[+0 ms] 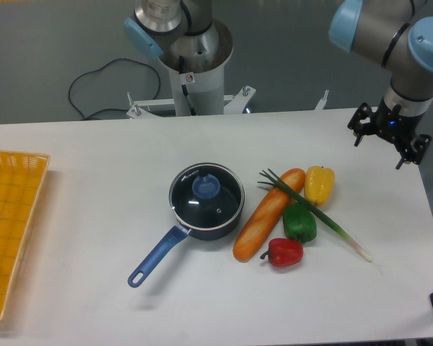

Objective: Open the lid
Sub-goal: 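Move the open gripper from beside the peppers toward the saucepan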

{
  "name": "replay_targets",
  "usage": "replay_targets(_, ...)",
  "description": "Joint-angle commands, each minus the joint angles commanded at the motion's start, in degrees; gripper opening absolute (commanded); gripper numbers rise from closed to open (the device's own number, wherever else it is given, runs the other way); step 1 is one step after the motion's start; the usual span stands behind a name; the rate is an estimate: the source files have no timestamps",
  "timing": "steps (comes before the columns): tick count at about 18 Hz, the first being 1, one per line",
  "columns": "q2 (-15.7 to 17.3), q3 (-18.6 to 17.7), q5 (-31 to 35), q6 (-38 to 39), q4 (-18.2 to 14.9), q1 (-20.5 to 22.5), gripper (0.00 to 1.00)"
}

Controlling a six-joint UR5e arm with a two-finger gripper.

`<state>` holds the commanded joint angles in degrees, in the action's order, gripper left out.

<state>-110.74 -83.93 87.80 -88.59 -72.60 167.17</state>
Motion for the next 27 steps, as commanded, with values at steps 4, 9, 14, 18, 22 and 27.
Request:
replay_targets(4,0.1,-0.1,1.0,-0.1,-0.1,-0.3,1.0)
replay_targets(9,1.6,-2.2,6.3,0.0,0.9,-5.6,1.0)
replay_targets(14,1.8,-2.3,7.7,0.5,0.4,-9.6,1.0)
replay_targets(18,2.0,-3.7,5.4,1.2,0.2,-10.7,1.0)
replay_targets(22,3.9,-7.0,4.9,5.3,0.6,-12.9,1.0)
replay_targets(27,8.9,-13.6,5.1,9.3,0.9,-13.5,1.0)
